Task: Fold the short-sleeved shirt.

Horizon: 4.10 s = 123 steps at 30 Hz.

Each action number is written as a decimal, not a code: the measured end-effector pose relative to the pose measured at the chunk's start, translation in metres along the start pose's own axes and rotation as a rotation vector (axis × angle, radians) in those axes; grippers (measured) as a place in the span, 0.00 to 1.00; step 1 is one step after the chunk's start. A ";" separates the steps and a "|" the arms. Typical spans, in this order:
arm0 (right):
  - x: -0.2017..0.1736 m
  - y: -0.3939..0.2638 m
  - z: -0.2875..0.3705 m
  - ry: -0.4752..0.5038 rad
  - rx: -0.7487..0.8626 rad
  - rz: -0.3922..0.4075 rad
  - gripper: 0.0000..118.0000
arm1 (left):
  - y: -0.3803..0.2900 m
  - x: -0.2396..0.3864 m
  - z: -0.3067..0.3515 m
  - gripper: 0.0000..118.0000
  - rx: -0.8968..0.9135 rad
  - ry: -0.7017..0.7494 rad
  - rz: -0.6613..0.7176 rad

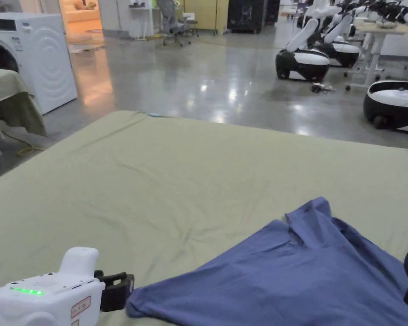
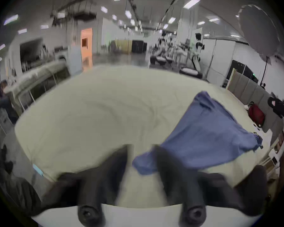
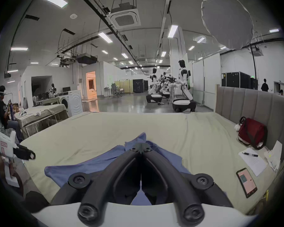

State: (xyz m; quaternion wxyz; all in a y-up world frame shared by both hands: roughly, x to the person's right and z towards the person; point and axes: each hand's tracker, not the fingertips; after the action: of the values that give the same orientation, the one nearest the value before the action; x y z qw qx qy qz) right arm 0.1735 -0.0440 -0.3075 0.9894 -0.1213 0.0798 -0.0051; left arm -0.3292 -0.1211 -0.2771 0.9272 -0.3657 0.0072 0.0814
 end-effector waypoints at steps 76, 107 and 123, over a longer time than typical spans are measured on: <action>0.147 0.433 -0.125 -0.077 0.120 0.069 0.04 | 0.456 0.154 0.026 0.01 0.566 0.032 -0.259; 0.181 0.248 -0.142 -0.075 -0.013 0.009 0.04 | 0.319 0.136 -0.057 0.01 0.401 0.001 -0.139; 0.155 -0.116 0.025 -0.053 -0.530 -0.010 0.04 | -0.042 0.066 -0.040 0.01 -0.023 0.007 -0.176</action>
State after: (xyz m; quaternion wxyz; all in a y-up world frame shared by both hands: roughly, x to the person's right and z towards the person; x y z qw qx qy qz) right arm 0.3314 -0.1551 -0.2794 0.9247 -0.3768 0.0520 0.0141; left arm -0.2555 -0.1690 -0.2829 0.9265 -0.3757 -0.0228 -0.0018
